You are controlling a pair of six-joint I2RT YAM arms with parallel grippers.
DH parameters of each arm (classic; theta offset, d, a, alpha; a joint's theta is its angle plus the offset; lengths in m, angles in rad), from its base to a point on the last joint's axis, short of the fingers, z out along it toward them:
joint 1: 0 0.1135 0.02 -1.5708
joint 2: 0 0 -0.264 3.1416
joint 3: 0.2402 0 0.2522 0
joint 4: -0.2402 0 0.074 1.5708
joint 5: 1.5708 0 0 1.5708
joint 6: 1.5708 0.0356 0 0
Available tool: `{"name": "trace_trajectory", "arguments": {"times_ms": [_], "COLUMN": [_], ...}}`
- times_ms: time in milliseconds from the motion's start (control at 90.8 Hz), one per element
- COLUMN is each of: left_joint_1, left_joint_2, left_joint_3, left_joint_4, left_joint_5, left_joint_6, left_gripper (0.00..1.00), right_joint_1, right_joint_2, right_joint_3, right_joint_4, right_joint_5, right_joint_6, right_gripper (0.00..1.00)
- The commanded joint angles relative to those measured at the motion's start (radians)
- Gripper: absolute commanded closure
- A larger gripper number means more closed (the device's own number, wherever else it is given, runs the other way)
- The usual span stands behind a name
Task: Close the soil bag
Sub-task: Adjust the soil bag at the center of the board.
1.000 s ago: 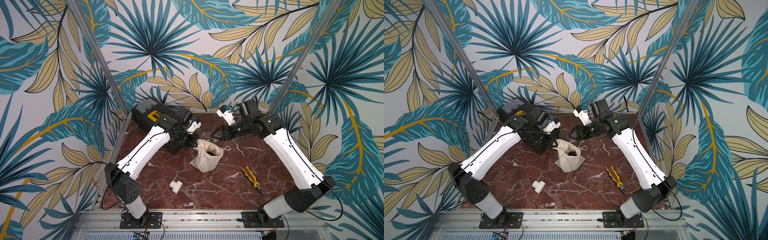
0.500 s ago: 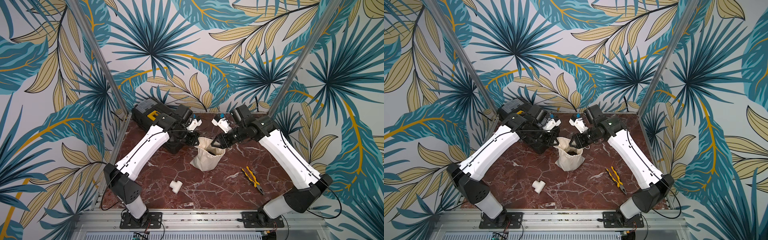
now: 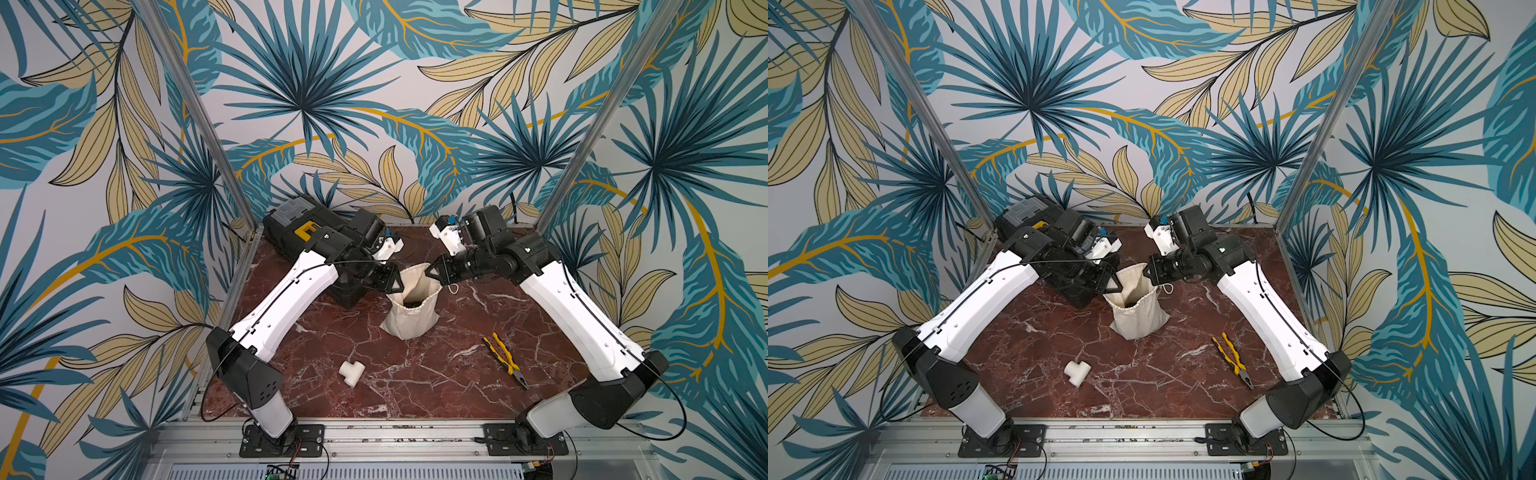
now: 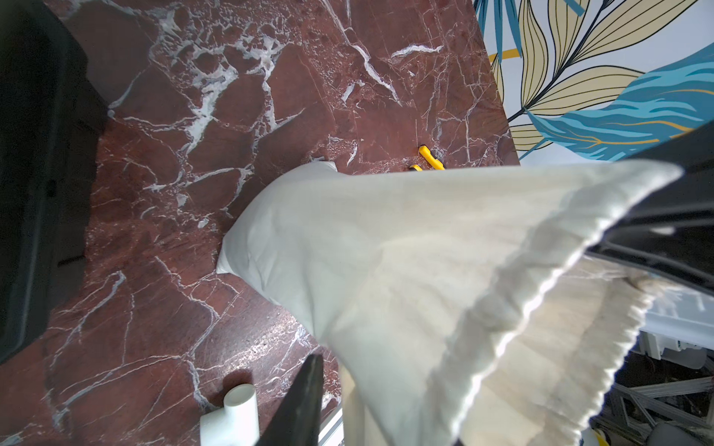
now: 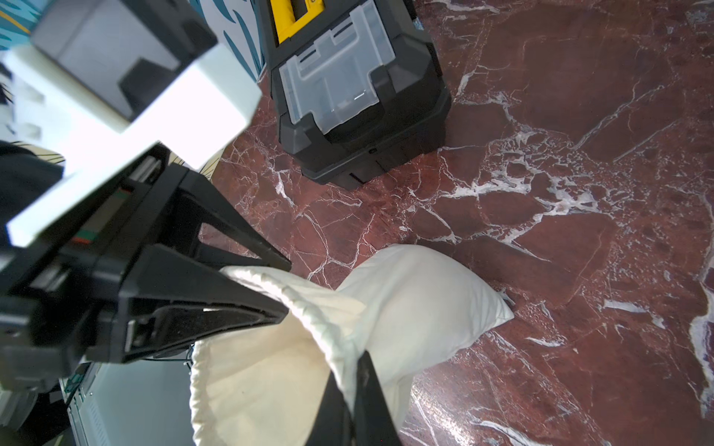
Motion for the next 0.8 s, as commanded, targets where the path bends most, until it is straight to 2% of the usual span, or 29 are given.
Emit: {"name": "trace_trajectory", "arguments": {"times_ms": [0,330,397,507,639,793], "left_joint_1": [0.002,0.002,0.003,0.009,0.037,0.09], "left_joint_2": [-0.046,-0.07,-0.07,-0.062,-0.023,0.031], "left_joint_3": [-0.011,-0.026,-0.023,-0.006,0.053,0.21], "left_joint_4": [0.015,-0.024,-0.041,-0.065,-0.084,-0.12], "left_joint_5": [0.017,0.029,0.023,0.002,-0.019,-0.032], "left_joint_6": [-0.014,-0.006,0.014,0.043,0.064,0.066], "left_gripper": [0.64,0.65,0.73,1.0,1.0,1.0], "right_joint_1": [0.003,0.0,0.0,-0.004,-0.012,-0.057], "right_joint_2": [-0.027,0.006,0.02,0.038,0.053,0.069], "right_joint_3": [-0.008,0.017,0.035,0.056,0.073,0.098], "right_joint_4": [0.065,0.055,0.045,0.043,0.046,0.011], "right_joint_5": [0.016,0.119,0.133,0.138,0.127,0.101], "right_joint_6": [0.042,0.079,0.078,0.068,0.035,-0.026], "right_gripper": [1.0,1.0,1.0,1.0,1.0,1.0]}}
